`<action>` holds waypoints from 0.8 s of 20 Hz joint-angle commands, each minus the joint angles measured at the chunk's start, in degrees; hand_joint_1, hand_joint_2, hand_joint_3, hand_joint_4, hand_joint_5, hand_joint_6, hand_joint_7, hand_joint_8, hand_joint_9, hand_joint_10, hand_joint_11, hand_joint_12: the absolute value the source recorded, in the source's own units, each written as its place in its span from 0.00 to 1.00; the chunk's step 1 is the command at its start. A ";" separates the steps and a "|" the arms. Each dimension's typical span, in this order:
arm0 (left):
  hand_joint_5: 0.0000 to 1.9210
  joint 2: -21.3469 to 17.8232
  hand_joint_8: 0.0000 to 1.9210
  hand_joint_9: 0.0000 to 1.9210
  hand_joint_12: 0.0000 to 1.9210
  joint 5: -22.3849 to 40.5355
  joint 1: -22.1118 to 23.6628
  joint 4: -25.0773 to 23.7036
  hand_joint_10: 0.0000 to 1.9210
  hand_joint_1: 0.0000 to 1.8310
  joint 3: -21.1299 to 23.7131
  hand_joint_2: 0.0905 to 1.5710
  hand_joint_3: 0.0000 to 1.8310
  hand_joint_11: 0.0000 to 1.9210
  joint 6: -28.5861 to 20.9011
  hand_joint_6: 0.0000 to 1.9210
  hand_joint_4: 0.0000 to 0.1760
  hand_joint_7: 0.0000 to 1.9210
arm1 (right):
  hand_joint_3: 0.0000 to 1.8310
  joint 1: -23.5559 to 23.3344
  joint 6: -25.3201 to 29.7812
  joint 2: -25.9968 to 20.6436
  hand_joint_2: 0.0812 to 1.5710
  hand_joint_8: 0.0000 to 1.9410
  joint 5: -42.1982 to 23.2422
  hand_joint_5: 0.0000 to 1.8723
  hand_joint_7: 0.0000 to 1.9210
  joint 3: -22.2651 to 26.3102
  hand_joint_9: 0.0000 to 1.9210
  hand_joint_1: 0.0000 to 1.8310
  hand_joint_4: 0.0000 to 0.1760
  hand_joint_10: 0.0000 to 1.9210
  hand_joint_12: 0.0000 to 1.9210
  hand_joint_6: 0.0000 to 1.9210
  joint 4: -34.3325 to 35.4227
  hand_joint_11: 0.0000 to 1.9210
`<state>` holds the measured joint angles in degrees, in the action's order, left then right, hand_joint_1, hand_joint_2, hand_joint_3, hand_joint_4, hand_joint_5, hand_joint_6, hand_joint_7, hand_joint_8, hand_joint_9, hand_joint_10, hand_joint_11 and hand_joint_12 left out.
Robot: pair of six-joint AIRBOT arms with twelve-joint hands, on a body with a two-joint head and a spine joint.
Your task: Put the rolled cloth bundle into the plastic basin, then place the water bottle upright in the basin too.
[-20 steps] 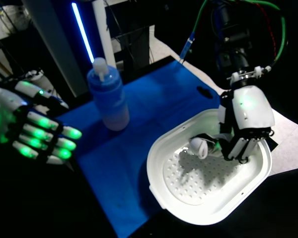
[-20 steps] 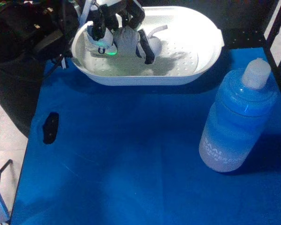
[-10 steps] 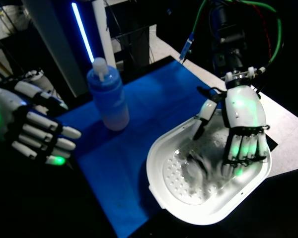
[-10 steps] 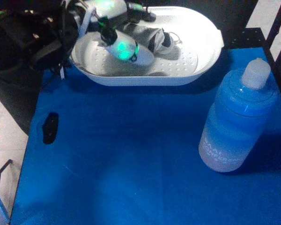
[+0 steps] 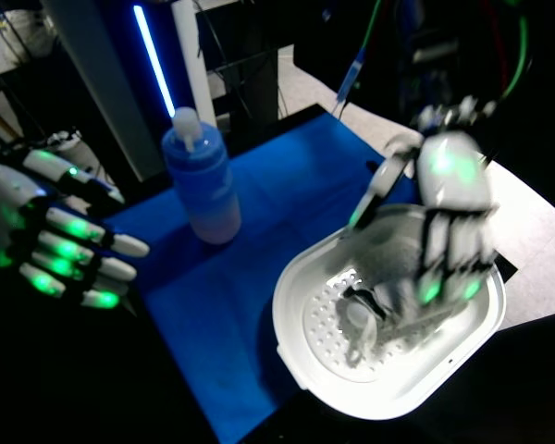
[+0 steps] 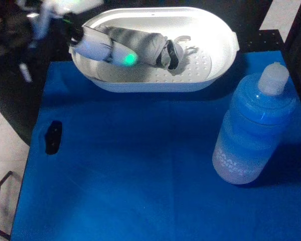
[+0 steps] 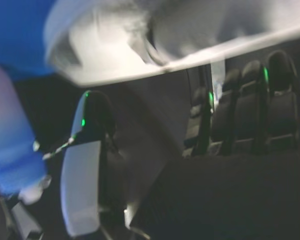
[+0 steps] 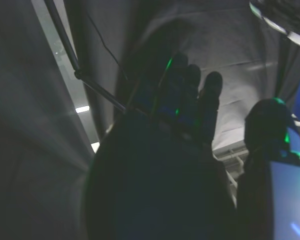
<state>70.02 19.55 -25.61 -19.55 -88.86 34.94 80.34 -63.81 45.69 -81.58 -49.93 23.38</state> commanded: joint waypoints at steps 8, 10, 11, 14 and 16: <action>0.00 -17.55 0.00 0.00 0.00 24.78 -9.51 12.23 0.00 0.25 15.95 0.52 0.00 0.00 6.57 0.00 1.00 0.00 | 0.00 -7.74 0.57 0.50 0.71 0.00 -7.64 0.03 0.03 -0.95 0.05 0.34 1.00 0.00 0.14 0.00 -3.25 0.00; 0.00 -21.86 0.00 0.00 0.00 32.75 -16.75 18.74 0.00 0.28 20.94 0.54 0.00 0.00 8.39 0.00 1.00 0.00 | 0.00 -10.32 0.57 1.55 0.68 0.00 -7.63 0.00 0.02 -1.55 0.05 0.34 1.00 0.00 0.17 0.00 -5.26 0.00; 0.00 -22.56 0.00 0.00 0.00 34.73 -18.15 19.73 0.00 0.27 21.85 0.53 0.00 0.00 8.39 0.00 1.00 0.00 | 0.00 -10.76 0.57 1.63 0.67 0.00 -7.62 0.00 0.02 -1.54 0.05 0.33 1.00 0.00 0.18 0.00 -5.89 0.00; 0.00 -26.07 0.00 0.00 0.00 47.34 -29.54 27.74 0.00 0.31 28.66 0.50 0.00 0.00 10.94 0.00 1.00 0.00 | 0.00 -11.63 0.68 2.05 0.59 0.00 -7.62 0.00 0.00 -1.08 0.03 0.37 1.00 0.00 0.22 0.00 -8.22 0.00; 0.00 -26.26 0.00 0.00 0.00 53.79 -35.09 31.51 0.00 0.27 30.84 0.51 0.00 0.00 11.22 0.00 1.00 0.00 | 0.00 -11.80 1.61 2.00 0.58 0.00 -7.62 0.00 0.00 -0.81 0.03 0.39 1.00 0.00 0.18 0.00 -9.11 0.00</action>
<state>43.77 64.53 -63.13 11.11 -56.97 46.13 69.21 -62.46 47.90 -82.13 -50.76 14.13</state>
